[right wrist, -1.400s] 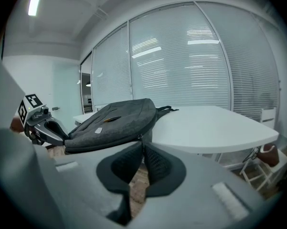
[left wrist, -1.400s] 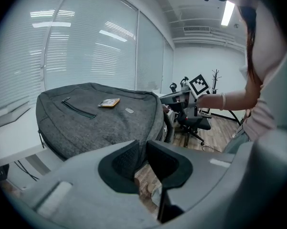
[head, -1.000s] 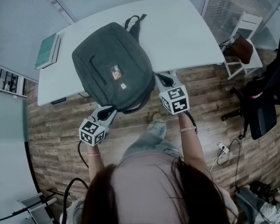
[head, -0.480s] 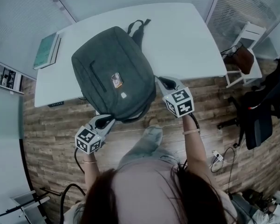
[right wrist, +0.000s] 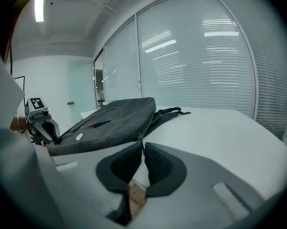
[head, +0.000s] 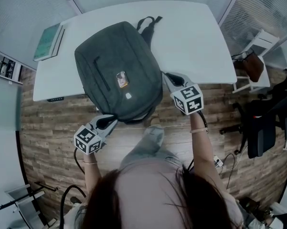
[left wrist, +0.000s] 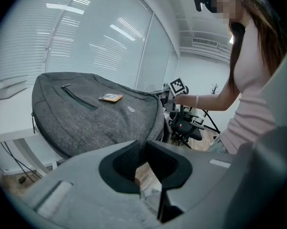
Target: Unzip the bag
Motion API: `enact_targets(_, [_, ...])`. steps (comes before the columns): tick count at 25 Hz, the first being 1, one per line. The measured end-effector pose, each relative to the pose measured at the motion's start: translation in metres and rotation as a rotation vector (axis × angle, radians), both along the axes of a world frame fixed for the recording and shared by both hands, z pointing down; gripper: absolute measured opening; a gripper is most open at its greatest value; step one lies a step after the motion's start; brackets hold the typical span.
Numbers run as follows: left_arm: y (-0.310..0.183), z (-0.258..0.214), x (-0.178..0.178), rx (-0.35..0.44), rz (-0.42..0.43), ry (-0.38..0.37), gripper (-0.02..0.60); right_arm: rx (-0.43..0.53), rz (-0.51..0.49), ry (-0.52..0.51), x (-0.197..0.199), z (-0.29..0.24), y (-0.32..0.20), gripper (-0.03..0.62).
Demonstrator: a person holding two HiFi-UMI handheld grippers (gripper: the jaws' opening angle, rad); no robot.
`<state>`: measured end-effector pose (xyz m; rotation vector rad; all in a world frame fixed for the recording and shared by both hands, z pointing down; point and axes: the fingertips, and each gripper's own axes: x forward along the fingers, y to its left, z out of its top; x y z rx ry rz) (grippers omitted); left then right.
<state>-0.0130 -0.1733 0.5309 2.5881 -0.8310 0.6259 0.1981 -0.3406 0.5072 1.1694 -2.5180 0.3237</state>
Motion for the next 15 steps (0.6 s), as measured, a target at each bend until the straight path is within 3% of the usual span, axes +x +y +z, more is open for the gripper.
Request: enact_targets(15, [-0.001, 0.003, -0.003, -0.021, -0.038, 0.022, 0.049, -0.024, -0.088, 0.089, -0.01, -0.008, -0.032, 0.023])
